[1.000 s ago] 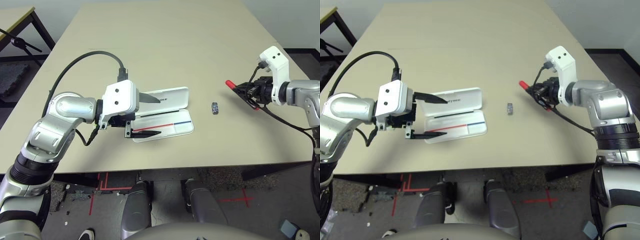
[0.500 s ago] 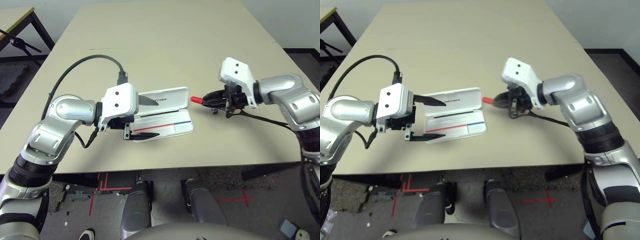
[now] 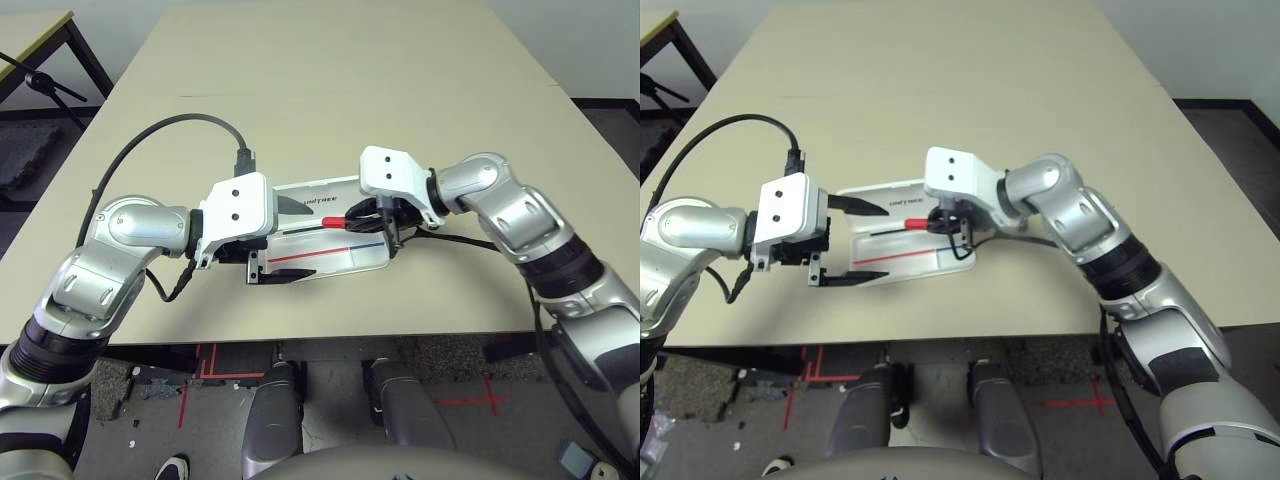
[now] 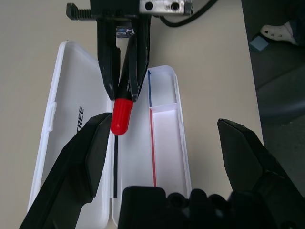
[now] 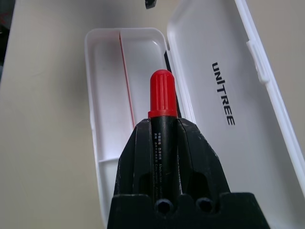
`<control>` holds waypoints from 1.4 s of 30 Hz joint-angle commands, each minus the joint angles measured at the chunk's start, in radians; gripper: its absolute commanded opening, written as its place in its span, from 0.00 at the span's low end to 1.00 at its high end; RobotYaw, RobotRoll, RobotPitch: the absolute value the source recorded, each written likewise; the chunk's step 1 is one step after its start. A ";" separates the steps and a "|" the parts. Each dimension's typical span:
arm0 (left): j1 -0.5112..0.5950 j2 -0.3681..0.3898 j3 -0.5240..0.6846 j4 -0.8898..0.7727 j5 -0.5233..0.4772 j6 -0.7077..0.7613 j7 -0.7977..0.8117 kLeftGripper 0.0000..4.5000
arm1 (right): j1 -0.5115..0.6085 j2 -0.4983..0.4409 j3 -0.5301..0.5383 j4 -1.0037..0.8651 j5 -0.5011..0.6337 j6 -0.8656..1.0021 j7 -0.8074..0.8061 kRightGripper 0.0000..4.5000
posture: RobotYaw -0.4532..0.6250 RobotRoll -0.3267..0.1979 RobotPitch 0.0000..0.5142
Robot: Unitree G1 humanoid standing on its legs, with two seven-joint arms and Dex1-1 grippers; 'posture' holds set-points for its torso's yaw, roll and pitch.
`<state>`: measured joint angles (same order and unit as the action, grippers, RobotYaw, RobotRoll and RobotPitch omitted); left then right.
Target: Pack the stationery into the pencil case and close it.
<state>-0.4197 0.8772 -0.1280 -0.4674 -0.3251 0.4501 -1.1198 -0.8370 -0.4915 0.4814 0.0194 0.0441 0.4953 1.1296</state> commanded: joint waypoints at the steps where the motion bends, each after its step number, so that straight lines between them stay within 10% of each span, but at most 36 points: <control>1: 0.014 0.013 0.006 -0.026 0.004 0.010 0.011 1.00 | -0.002 0.033 0.031 0.044 -0.043 -0.053 -0.022 0.11 | 0.44 0.62 0.28; 20: 0.016 0.014 0.012 -0.033 0.001 0.010 0.032 1.00 | 0.029 0.125 0.032 0.158 -0.138 -0.264 -0.060 0.11 | 0.44 0.62 0.28; 30: 0.056 0.005 0.076 -0.058 -0.067 0.063 0.066 1.00 | 0.045 0.026 -0.104 0.060 0.036 -0.111 0.079 0.99 | 0.45 0.62 0.29; 42: 0.189 0.070 0.234 -0.127 -0.114 0.224 0.163 1.00 | 0.144 -0.328 -0.310 -0.039 0.299 0.053 0.344 0.99 | 0.46 0.62 0.31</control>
<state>-0.2498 0.9284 0.0762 -0.5755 -0.4292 0.6459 -0.9712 -0.7032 -0.8033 0.2028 0.0097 0.3014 0.5303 1.4444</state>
